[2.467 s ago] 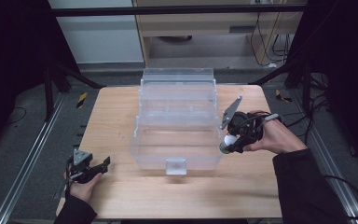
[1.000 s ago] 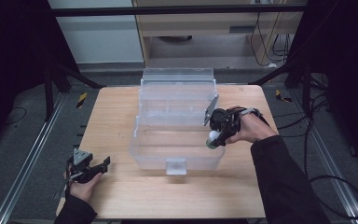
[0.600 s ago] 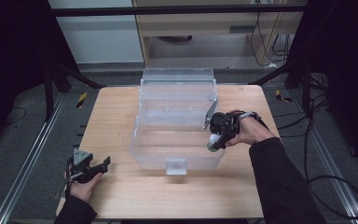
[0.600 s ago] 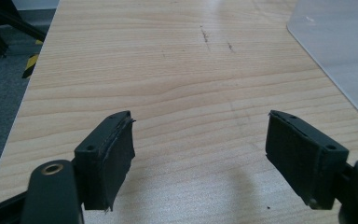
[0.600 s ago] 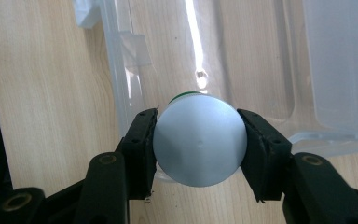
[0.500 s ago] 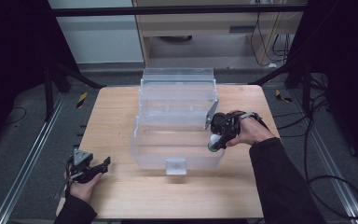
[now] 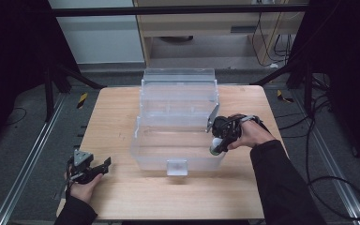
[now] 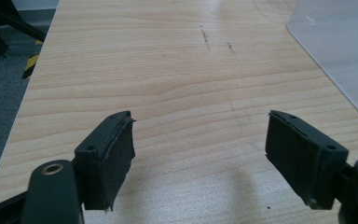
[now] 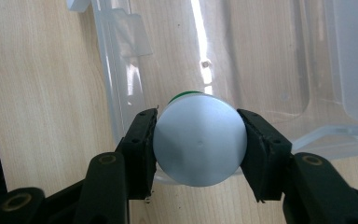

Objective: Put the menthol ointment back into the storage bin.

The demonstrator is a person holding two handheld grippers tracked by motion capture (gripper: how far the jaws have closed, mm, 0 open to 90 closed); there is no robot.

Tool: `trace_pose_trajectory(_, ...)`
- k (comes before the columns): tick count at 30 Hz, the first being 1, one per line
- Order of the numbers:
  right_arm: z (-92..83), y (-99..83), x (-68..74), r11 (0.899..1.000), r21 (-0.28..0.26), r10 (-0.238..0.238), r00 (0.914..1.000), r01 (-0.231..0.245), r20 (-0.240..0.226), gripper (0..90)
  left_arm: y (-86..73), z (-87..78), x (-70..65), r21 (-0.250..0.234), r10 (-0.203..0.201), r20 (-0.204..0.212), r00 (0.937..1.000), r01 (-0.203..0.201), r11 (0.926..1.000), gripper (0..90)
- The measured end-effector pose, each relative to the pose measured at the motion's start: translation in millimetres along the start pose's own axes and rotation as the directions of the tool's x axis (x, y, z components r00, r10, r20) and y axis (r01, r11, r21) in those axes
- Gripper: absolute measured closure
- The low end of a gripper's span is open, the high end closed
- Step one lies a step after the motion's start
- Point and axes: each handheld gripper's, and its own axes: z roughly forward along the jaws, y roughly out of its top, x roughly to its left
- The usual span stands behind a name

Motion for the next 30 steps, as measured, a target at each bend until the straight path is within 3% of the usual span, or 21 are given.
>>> trace_pose_trajectory(24,15.4,-3.0,-0.1,0.999,0.037,0.004,0.9995,-0.003,-0.03,50.0,0.0,-0.2,-0.1,0.0,0.006,-0.001,1.0,-0.006,1.0,23.0)
trace_pose_trajectory(30,15.5,-3.0,-0.1,1.0,0.025,0.004,0.9995,-0.004,-0.03,50.4,-0.1,-0.1,-0.2,-0.001,0.005,-0.002,1.0,-0.005,1.0,23.0)
